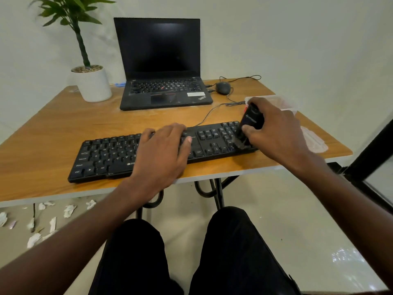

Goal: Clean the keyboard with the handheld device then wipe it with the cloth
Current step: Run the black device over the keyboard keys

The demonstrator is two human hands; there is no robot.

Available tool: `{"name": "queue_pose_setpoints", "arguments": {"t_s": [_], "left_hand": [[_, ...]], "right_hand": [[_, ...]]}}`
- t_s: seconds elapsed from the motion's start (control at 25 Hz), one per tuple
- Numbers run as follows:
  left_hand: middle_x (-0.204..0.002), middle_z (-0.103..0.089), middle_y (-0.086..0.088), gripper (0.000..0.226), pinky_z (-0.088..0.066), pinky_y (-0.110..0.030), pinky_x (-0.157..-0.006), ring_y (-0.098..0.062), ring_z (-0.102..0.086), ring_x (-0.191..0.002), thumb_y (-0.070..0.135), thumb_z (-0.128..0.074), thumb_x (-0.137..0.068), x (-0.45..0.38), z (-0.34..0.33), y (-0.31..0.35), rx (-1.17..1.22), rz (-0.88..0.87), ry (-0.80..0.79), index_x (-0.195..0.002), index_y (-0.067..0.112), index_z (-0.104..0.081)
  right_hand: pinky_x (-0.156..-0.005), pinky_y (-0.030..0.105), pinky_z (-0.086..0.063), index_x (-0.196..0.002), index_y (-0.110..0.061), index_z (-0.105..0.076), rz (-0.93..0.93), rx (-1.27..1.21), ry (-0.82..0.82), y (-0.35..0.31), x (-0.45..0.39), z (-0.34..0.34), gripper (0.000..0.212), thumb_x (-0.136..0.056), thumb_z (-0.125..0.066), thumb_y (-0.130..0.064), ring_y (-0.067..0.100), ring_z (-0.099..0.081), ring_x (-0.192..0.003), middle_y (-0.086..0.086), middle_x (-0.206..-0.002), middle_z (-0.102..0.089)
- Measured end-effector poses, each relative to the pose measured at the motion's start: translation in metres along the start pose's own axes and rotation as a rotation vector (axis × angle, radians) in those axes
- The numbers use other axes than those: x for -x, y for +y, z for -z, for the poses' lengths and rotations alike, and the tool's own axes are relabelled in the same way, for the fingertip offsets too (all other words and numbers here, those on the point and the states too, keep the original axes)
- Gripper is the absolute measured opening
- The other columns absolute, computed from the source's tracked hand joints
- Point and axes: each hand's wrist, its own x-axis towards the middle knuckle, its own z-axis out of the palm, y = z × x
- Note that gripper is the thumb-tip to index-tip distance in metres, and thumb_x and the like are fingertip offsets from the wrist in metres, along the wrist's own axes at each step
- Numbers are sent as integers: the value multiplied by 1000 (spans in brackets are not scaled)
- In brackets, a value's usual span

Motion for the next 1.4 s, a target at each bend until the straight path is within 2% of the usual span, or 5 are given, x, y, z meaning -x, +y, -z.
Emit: {"name": "queue_pose_setpoints", "arguments": {"t_s": [0.52,0.84,1.08,1.2,1.4], "left_hand": [[-133,-65,9,65,-22,-54,-125,-15,-59,-129,80,-27,-101,0,-23,10,-133,8,-85,-131,31,-55],[-138,-64,5,70,-24,-53,-125,-17,-58,-131,82,-23,-100,-2,-20,11,-129,-12,-109,-134,29,-54],[-134,-66,5,67,-25,-53,-124,-18,-60,-129,82,-29,-100,-3,-20,11,-112,-6,-101,-133,30,-54],[-132,-66,5,67,-26,-51,-123,-18,-60,-128,82,-26,-100,-2,-21,11,-109,-14,-85,-133,30,-54],[-133,-67,4,60,-20,-48,-124,-17,-61,-127,73,-28,-103,-2,-20,11,-51,-42,-44,-131,29,-57]], "right_hand": [[-85,50,-58,-139,-47,-44,151,32,-191,8,-55,-14,56,-95,-68,-22,27,-66,-110,1,-126,-69],[-65,29,-47,-128,-48,-53,158,10,-245,30,-28,36,49,-96,-68,-14,0,-59,-69,-9,-118,-66],[-84,50,-58,-137,-43,-48,144,-23,-210,27,-44,6,49,-99,-64,-18,24,-66,-104,1,-126,-68],[-80,36,-51,-138,-38,-48,86,15,-257,37,-21,25,44,-100,-64,-22,19,-61,-103,-7,-120,-65],[-56,27,-55,-132,-16,-57,-508,-1113,-244,38,18,29,40,-95,-72,-18,22,-73,-85,12,-114,-76]]}}
